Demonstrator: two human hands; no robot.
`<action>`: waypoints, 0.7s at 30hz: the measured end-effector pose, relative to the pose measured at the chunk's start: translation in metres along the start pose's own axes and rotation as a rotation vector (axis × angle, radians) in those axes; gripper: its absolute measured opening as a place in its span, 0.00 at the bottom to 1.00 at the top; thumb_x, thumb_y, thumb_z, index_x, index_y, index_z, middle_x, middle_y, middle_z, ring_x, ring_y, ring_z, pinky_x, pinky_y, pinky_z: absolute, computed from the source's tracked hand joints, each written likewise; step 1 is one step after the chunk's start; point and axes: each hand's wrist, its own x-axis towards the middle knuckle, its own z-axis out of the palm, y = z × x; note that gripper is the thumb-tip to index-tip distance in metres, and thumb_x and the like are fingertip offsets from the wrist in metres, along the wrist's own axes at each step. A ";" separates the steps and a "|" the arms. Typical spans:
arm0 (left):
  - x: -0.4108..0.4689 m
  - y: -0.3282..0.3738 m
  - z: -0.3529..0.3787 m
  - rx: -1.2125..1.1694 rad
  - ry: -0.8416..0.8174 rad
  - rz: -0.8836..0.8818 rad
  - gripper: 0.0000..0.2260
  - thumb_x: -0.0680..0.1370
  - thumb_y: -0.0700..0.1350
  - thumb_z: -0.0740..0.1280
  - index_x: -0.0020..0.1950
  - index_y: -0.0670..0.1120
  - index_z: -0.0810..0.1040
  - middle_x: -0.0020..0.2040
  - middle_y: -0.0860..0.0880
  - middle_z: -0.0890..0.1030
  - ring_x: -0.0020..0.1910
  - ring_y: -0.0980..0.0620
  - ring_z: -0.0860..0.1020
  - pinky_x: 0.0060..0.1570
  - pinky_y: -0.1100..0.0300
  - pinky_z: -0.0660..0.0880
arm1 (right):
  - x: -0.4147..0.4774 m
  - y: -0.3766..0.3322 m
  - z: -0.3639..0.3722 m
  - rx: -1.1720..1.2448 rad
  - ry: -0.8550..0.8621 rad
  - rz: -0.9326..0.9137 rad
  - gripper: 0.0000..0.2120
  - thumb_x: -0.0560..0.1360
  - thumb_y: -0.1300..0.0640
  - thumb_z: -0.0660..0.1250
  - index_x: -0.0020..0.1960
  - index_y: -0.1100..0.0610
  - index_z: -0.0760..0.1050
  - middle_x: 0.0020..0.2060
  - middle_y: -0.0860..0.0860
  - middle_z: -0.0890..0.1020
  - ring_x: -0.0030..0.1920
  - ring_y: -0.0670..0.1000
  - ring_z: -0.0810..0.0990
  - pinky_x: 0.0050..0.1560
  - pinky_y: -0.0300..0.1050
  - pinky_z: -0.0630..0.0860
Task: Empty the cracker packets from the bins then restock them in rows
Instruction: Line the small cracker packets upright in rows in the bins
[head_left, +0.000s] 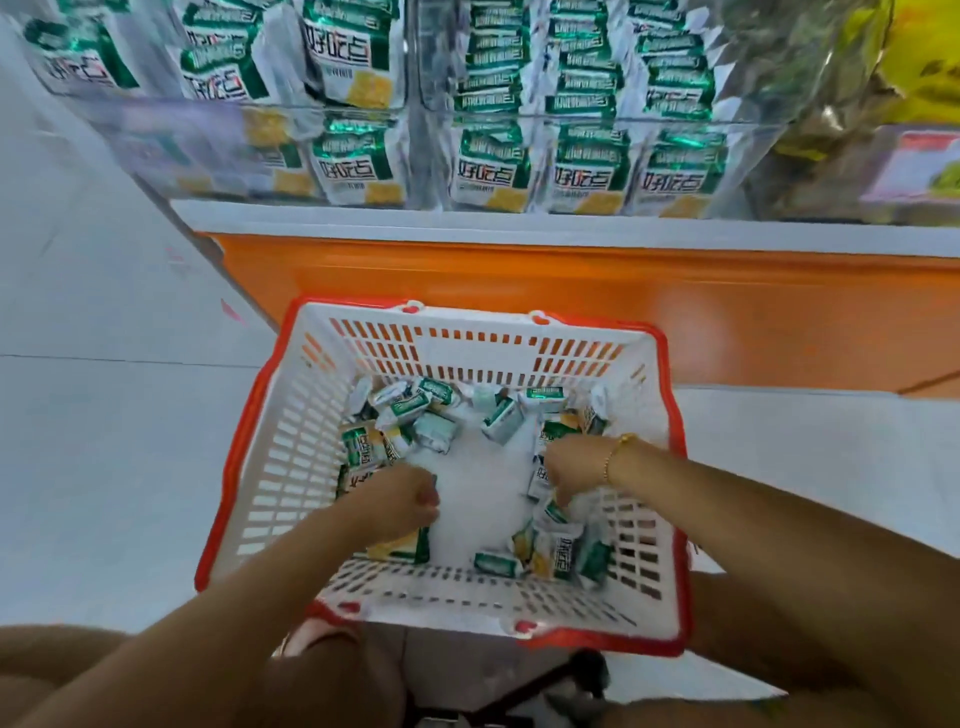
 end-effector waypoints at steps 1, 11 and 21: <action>0.007 0.004 0.009 -0.045 -0.027 -0.005 0.09 0.77 0.46 0.67 0.55 0.46 0.79 0.53 0.49 0.80 0.45 0.55 0.74 0.41 0.64 0.69 | 0.007 -0.001 0.012 0.006 -0.030 0.001 0.20 0.76 0.51 0.68 0.30 0.57 0.67 0.28 0.51 0.69 0.28 0.49 0.66 0.33 0.43 0.68; 0.074 0.020 0.074 -0.236 -0.298 -0.139 0.21 0.73 0.42 0.72 0.65 0.43 0.76 0.66 0.43 0.74 0.62 0.45 0.74 0.60 0.57 0.71 | 0.039 -0.017 0.042 0.145 -0.191 0.058 0.23 0.75 0.45 0.69 0.60 0.60 0.73 0.52 0.56 0.78 0.53 0.55 0.78 0.50 0.45 0.74; 0.090 0.031 0.102 -0.192 -0.449 -0.168 0.28 0.73 0.48 0.73 0.71 0.43 0.70 0.67 0.44 0.74 0.63 0.45 0.74 0.61 0.56 0.71 | 0.034 -0.021 0.040 0.067 -0.174 -0.034 0.20 0.77 0.50 0.67 0.61 0.65 0.76 0.42 0.55 0.72 0.40 0.53 0.72 0.47 0.45 0.73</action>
